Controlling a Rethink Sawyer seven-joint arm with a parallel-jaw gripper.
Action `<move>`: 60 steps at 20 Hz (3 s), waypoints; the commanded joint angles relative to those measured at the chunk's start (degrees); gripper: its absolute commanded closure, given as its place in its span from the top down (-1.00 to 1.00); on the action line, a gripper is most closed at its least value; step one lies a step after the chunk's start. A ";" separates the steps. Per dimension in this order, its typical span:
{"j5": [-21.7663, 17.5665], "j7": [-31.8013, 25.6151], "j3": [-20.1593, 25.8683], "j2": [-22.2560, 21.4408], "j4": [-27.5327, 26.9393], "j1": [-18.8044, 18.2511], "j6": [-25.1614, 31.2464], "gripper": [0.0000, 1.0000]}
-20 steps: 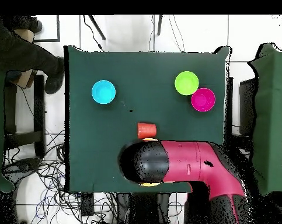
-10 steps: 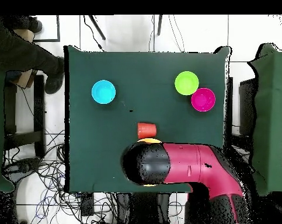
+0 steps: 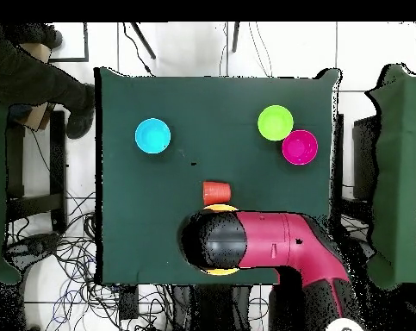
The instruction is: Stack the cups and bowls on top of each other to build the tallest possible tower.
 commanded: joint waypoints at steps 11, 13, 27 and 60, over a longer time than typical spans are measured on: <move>-8.06 5.09 -5.18 9.84 2.33 3.95 -8.62 -1.00; -7.88 5.25 -5.47 10.01 2.40 4.34 -8.73 -1.00; -5.19 6.26 -8.03 10.09 5.61 7.78 -10.68 -1.00; -5.72 8.09 -15.73 15.43 2.53 14.54 -14.71 1.00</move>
